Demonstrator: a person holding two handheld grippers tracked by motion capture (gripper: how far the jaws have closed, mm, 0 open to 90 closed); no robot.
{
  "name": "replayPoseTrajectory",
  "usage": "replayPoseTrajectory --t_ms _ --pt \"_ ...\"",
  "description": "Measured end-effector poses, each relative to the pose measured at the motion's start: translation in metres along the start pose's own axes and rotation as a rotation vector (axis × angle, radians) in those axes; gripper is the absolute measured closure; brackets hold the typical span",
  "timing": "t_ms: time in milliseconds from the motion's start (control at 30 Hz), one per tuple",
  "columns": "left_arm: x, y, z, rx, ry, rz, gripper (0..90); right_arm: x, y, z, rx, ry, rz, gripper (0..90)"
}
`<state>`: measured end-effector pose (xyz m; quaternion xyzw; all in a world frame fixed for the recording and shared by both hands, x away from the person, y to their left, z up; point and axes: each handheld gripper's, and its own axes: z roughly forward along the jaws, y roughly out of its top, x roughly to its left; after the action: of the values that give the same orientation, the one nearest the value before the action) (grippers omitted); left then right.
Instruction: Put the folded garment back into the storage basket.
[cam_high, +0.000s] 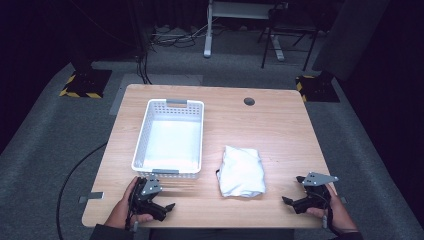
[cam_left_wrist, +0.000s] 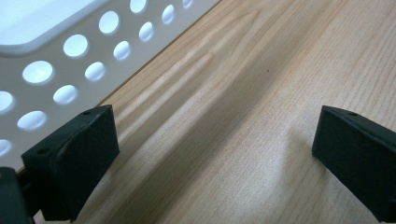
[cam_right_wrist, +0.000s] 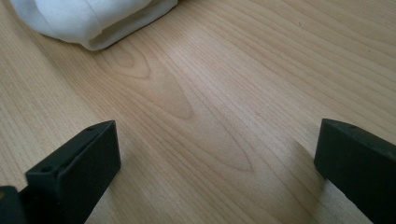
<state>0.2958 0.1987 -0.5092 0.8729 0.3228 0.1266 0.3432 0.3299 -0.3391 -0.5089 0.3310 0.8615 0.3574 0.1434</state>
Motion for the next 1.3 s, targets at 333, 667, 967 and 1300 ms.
replayPoseTrajectory --t_ms 333,667,967,1300 --pt "0.000 0.000 0.000 0.000 0.003 -0.003 0.3 0.000 0.000 0.000 0.000 0.002 0.001 0.1" --pt "0.000 0.000 0.000 0.000 0.003 -0.003 0.3 -0.001 0.000 -0.001 0.010 0.008 -0.007 0.1" --pt "0.000 0.000 0.000 -0.001 0.003 -0.003 0.3 -0.002 0.001 -0.003 0.027 0.002 -0.006 2.1" --pt "0.000 0.000 0.000 0.000 0.003 -0.003 0.3 0.001 0.007 -0.012 0.001 -0.010 -0.024 2.6"
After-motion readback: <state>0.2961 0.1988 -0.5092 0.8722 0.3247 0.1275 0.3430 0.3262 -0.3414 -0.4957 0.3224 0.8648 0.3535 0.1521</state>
